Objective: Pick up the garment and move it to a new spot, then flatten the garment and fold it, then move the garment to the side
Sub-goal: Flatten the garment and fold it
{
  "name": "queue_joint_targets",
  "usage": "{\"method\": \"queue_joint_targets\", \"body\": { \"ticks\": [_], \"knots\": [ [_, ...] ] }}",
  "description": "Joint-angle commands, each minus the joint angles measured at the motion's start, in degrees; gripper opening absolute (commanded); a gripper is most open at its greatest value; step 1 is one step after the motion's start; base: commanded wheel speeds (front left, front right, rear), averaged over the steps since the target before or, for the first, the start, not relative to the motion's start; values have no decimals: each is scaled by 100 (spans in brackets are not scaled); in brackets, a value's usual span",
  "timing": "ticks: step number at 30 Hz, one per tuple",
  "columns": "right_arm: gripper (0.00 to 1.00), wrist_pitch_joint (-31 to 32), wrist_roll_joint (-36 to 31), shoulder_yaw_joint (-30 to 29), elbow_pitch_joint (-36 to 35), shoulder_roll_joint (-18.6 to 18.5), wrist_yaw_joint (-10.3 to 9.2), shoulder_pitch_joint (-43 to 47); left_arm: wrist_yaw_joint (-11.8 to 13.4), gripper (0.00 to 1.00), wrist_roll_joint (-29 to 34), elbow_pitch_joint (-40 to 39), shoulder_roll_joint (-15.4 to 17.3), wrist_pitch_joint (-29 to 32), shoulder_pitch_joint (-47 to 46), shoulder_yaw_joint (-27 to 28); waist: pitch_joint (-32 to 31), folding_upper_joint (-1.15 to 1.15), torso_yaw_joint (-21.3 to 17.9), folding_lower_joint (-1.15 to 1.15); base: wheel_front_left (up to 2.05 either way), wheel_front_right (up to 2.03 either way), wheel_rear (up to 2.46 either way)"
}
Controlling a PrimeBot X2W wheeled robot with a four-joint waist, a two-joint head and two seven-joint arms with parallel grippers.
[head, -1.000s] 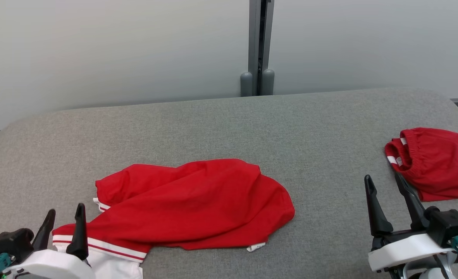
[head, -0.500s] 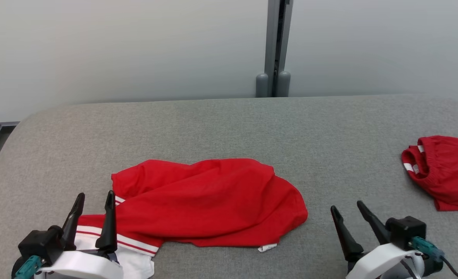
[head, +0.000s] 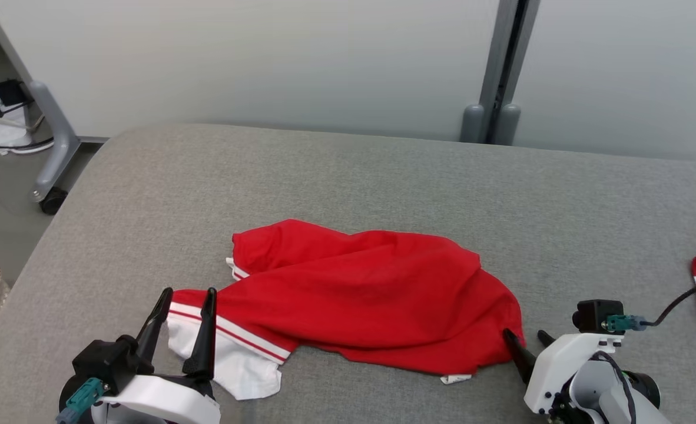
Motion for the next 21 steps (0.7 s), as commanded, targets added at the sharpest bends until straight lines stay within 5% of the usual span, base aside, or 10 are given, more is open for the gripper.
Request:
{"method": "queue_joint_targets", "body": {
  "ticks": [1, 8, 9, 10, 21],
  "knots": [
    [100, 39, 74, -41, 59, 20, 1, -91, -29, 100, -6, 39, 14, -16, -85, -5, 73, 0, 159, 0, 0, 0, 0],
    [100, 210, 510, -32, 409, 166, 1, -183, -61, 100, -29, 136, 27, -51, -159, 21, 144, 0, 335, 0, 0, 0, 0],
    [71, 132, 550, -12, 394, 173, 1, -194, -58, 100, -30, 141, 30, -58, -159, 28, 148, 0, 334, 0, 0, 0, 0],
    [4, 48, 581, 4, 355, 178, 1, -216, -52, 100, -32, 148, 35, -64, -159, 38, 150, 0, 327, 0, 0, 0, 0],
    [0, 48, 1239, 416, -681, -158, 1, 108, -31, 100, -64, 150, 6, -87, -37, 82, 21, 0, -92, 0, 0, 0, 0]
  ]
}}
